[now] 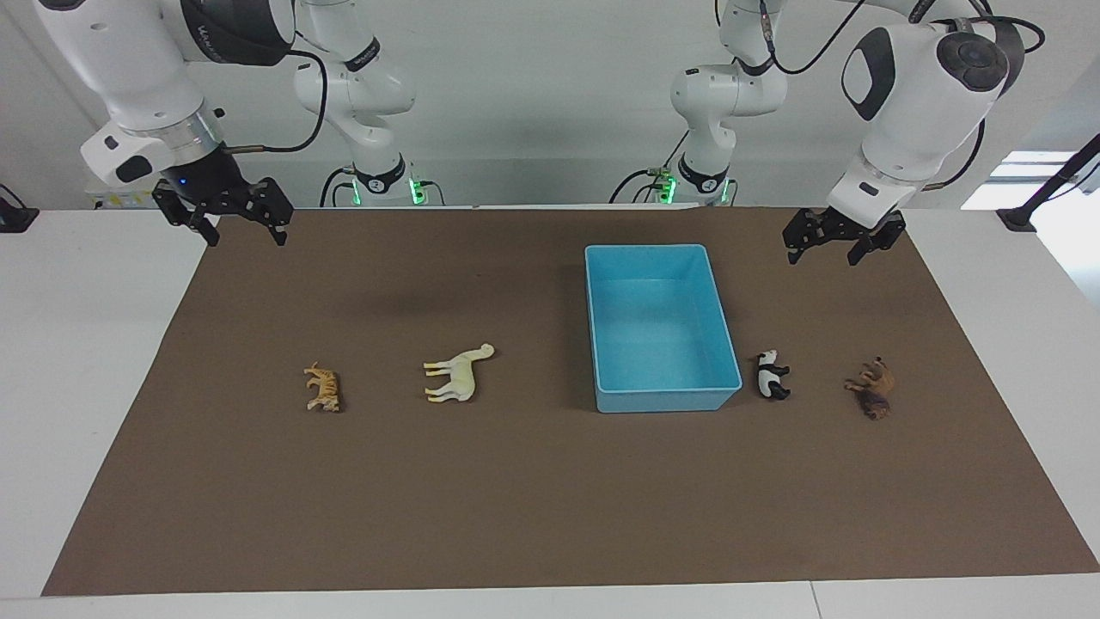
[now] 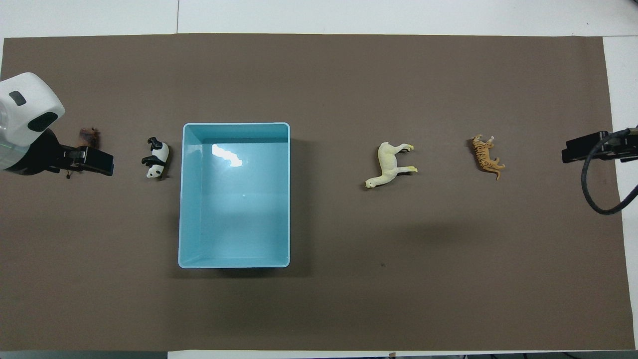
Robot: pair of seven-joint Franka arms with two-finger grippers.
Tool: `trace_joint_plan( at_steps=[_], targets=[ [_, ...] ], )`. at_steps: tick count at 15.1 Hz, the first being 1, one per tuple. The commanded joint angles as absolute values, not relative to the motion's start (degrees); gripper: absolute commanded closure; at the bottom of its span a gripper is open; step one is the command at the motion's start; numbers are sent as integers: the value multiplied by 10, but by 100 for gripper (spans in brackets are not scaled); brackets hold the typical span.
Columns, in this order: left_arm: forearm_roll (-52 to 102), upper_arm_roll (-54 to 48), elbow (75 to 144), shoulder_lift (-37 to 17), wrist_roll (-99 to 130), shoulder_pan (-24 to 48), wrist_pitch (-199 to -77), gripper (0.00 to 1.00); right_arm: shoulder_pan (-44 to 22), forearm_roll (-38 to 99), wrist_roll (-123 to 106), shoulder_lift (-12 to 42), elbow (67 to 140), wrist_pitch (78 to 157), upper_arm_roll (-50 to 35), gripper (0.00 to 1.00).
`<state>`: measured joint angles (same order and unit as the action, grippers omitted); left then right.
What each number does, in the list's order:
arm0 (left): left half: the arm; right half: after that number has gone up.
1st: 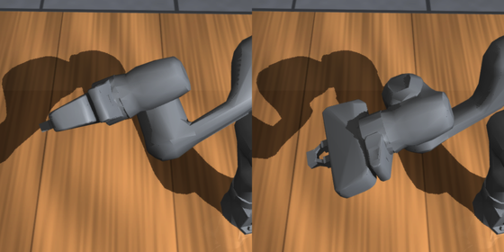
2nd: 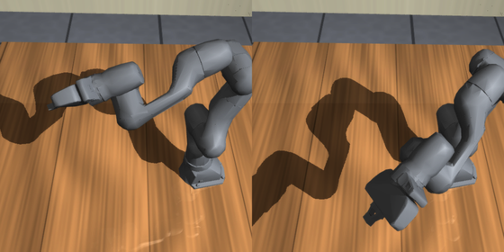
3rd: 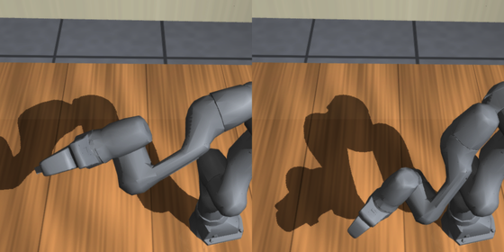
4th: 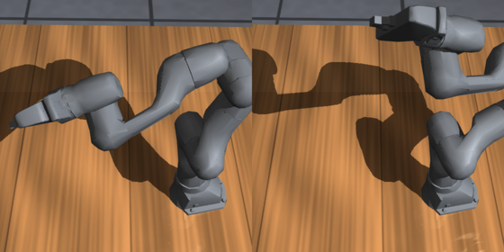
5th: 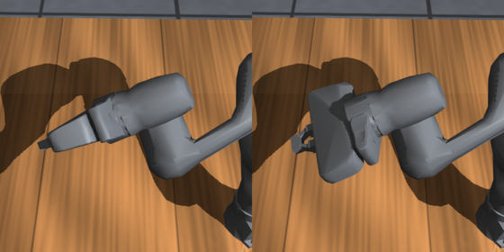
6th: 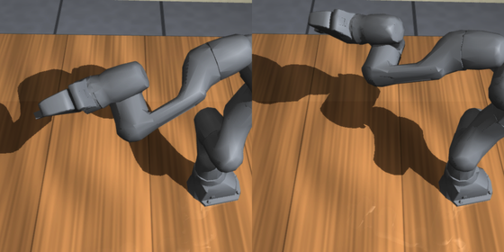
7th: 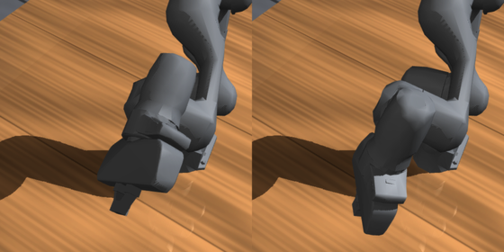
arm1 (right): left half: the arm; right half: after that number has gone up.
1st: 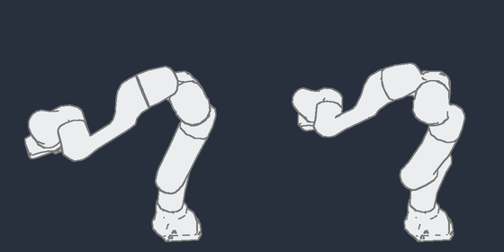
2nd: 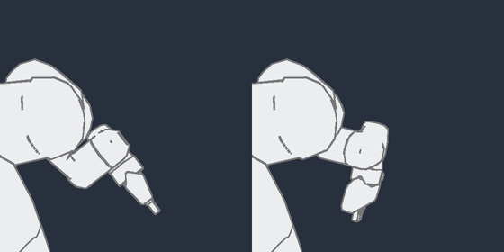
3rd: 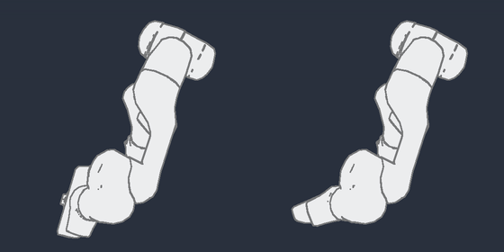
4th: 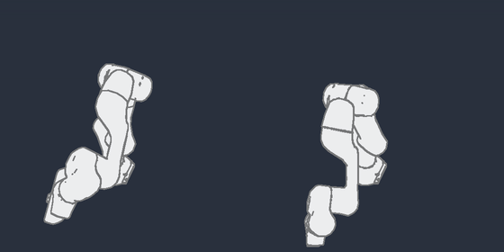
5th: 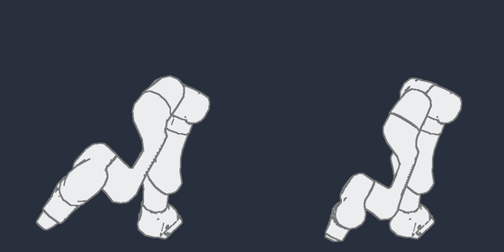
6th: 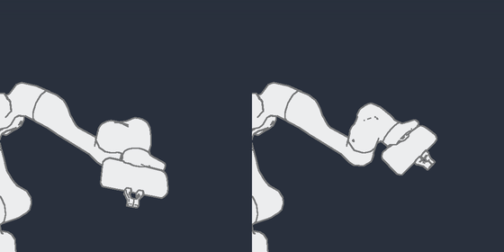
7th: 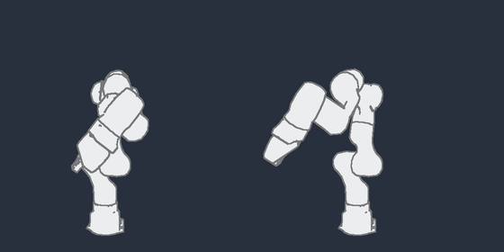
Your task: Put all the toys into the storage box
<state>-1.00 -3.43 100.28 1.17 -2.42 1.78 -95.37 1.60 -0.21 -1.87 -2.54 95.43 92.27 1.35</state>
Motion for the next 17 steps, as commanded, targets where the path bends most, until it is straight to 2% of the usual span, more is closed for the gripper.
trace_joint_plan(
  at_steps=[1,13,17],
  targets=[
    [-4,-34,1002,19,-33,14,-940,0,19,-11,-7,-34,965,925,11,0],
    [-5,-33,1009,22,-36,17,-952,0,22,-4,-11,-34,963,898,12,0],
    [-9,-30,1007,23,-32,6,-976,0,21,-7,-14,-33,971,932,12,0]
  ],
)
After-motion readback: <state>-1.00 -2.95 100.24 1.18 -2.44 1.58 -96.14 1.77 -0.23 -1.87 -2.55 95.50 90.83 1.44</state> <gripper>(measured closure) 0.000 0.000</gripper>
